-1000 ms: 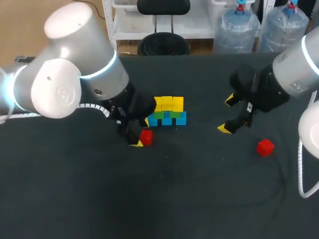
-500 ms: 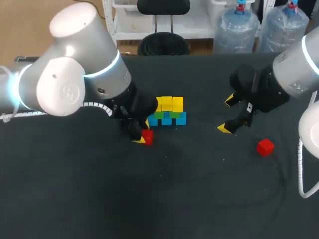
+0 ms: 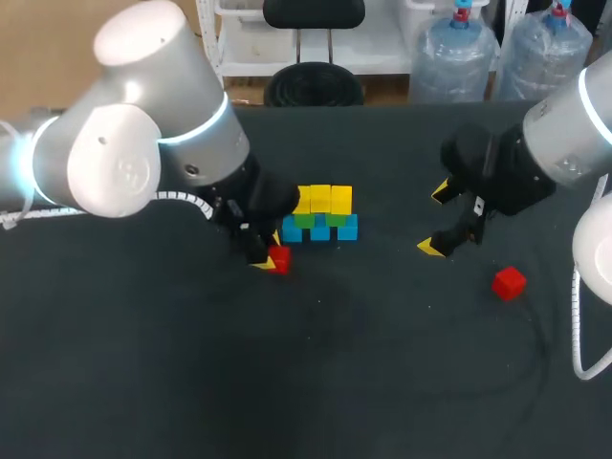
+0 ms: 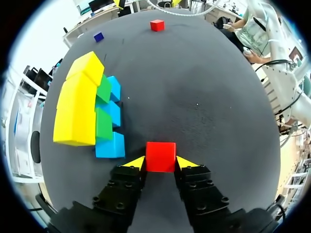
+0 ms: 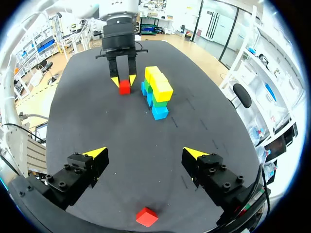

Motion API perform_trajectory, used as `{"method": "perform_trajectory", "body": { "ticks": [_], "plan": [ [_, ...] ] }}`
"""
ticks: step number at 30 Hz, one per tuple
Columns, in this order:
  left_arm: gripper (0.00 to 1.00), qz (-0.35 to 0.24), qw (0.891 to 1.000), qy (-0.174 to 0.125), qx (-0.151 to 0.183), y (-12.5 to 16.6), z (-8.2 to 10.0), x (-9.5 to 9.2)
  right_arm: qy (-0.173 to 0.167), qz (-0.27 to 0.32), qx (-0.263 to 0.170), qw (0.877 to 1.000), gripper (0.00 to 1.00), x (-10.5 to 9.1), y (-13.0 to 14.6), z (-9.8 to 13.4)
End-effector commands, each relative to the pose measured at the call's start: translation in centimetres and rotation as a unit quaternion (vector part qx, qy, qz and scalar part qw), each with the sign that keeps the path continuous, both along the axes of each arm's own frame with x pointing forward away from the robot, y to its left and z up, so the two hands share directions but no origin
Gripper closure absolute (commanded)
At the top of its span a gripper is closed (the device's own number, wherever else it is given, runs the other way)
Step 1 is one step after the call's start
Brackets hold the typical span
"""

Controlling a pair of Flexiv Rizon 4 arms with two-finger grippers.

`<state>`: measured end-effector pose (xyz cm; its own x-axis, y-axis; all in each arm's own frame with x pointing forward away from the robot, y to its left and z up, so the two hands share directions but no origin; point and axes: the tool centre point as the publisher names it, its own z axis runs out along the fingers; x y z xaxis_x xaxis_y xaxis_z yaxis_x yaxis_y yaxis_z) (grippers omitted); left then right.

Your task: Place the blue cubes, place green cubes on the blue cubes, place the yellow cubes on the green cubes, then place the red cubes on the yellow cubes, and place purple cube on the red cubes.

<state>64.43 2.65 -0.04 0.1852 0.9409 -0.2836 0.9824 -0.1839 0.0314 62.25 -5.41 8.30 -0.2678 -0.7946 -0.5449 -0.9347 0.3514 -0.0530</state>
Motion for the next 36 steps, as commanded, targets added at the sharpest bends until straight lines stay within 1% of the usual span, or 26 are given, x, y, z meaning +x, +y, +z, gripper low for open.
{"method": "perform_trajectory", "body": {
  "ticks": [1, 3, 5, 8, 10, 15, 17, 19, 23, 27, 31, 36],
  "plan": [
    [1.0, 0.014, 1.0, -0.004, 0.006, 1.0, 1.3, -1.1, -0.001, -0.001, 0.0, 1.0, 0.0, -0.1, 0.0, 0.0],
    [1.0, 0.029, 1.0, -0.004, 0.01, 1.5, 1.8, -1.3, -0.001, -0.001, 0.0, 1.0, 0.0, -0.1, 0.0, 0.0],
    [1.0, 0.05, 0.999, -0.002, 0.005, 2.0, 2.5, -1.4, -0.001, -0.001, 0.0, 1.0, 0.0, -0.1, 0.0, 0.0],
    [1.0, 0.08, 0.997, -0.009, -0.003, 2.7, 3.7, -1.5, -0.001, -0.001, 0.0, 1.0, 0.0, -0.1, 0.0, 0.0],
    [1.0, 0.103, 0.994, -0.014, -0.012, 3.0, 4.8, -1.5, -0.001, -0.001, 0.0, 1.0, 0.0, -0.1, 0.0, 0.0],
    [1.0, 0.14, 0.989, -0.037, -0.009, 3.4, 7.3, -1.2, -0.001, -0.001, 0.0, 1.0, 0.0, -0.1, 0.0, 0.0],
    [1.0, 0.144, 0.988, -0.048, -0.01, 3.4, 8.5, -1.2, -0.001, -0.001, 0.0, 1.0, 0.0, -0.1, 0.0, 0.0],
    [1.0, 0.15, 0.987, -0.053, -0.002, 3.4, 9.4, -0.9, -0.001, -0.001, 0.0, 1.0, 0.0, -0.1, 0.0, 0.0],
    [1.0, 0.146, 0.987, -0.061, 0.0, 3.1, 11.0, -0.7, -0.001, -0.001, 0.0, 1.0, 0.0, -0.1, 0.0, 0.0],
    [1.0, 0.136, 0.989, -0.058, 0.008, 2.5, 11.8, -0.4, -0.001, -0.001, 0.0, 1.0, 0.0, -0.1, 0.0, 0.0],
    [1.0, 0.131, 0.99, -0.055, 0.007, 1.8, 12.2, -0.1, -0.001, -0.001, 0.0, 1.0, 0.0, -0.1, 0.0, 0.0],
    [1.0, 0.133, 0.99, -0.054, 0.001, 0.9, 12.8, 0.7, -0.001, -0.001, 0.0, 1.0, 0.0, -0.1, 0.0, 0.0]
  ]
}}
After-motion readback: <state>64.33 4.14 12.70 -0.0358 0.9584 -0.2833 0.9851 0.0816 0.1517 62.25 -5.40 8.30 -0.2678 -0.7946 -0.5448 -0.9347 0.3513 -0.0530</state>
